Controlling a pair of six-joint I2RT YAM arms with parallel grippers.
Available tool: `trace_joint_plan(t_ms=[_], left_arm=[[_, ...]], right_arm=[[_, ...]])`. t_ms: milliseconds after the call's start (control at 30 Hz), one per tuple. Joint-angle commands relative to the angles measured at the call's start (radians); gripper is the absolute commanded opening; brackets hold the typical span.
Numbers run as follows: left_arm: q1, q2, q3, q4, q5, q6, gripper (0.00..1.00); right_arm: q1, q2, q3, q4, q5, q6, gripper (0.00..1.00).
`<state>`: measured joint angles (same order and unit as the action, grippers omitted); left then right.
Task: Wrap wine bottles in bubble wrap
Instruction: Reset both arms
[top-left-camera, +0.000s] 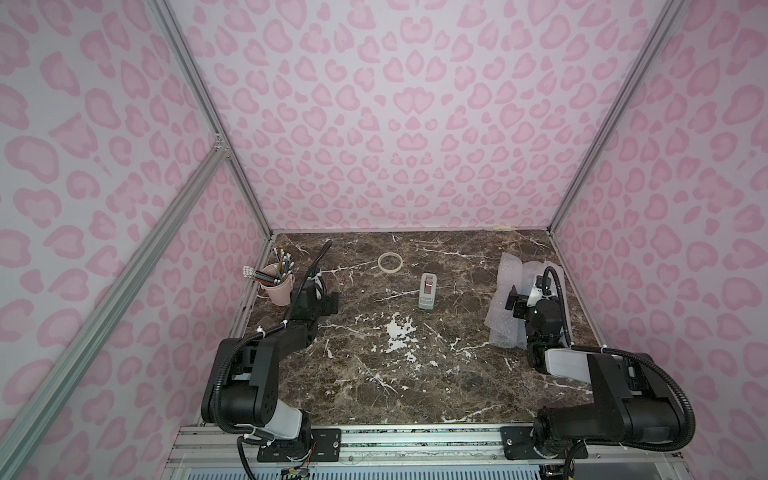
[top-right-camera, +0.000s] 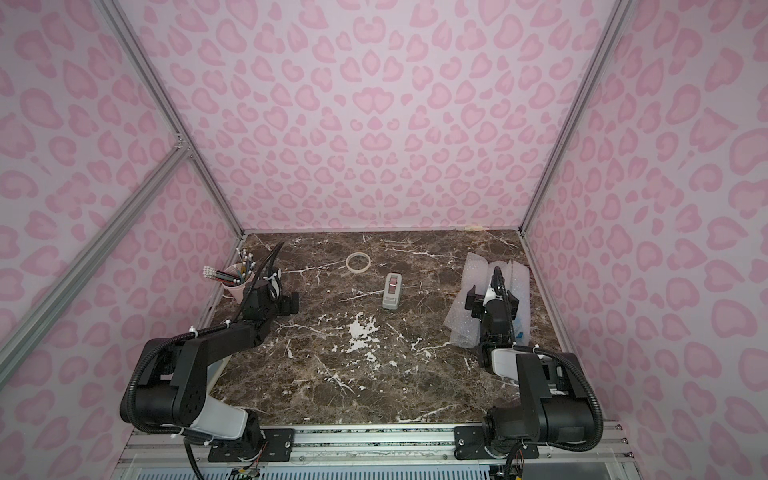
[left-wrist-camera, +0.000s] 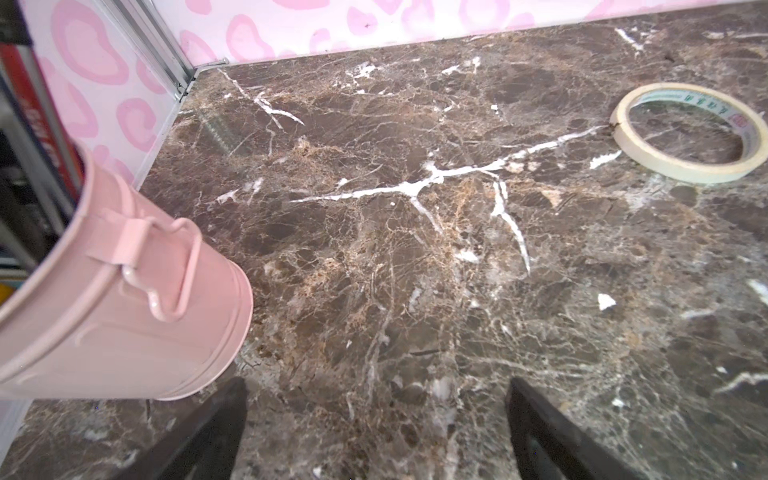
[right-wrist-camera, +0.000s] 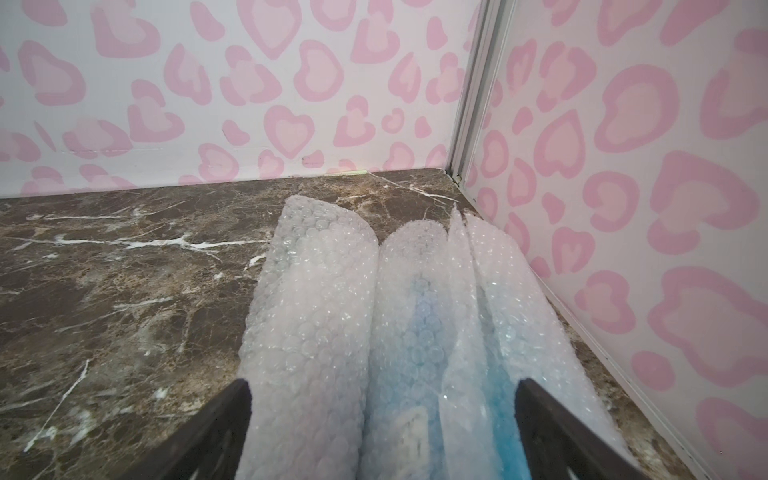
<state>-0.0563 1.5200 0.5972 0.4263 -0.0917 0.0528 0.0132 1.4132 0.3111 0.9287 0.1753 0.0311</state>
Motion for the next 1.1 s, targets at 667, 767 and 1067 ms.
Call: trace_joint_plan(t_ms=[667,767,1067], left_arm=[[0.003,-0.072,-0.016,0.043,0.110,0.018,0.98],[0.003,-0.042,-0.020,0.072,0.108,0.018,0.98],[0.006,-0.017,-0.010,0.071,0.112,0.018,0.98]], right_arm=[[0.009,-0.061,-0.033,0.100,-0.038,0.000,1.00],[0.010,-0.058,-0.058,0.145,-0.047,-0.004,1.00],[0.020,-0.015,-0.044,0.149,-0.010,-0.002,1.00]])
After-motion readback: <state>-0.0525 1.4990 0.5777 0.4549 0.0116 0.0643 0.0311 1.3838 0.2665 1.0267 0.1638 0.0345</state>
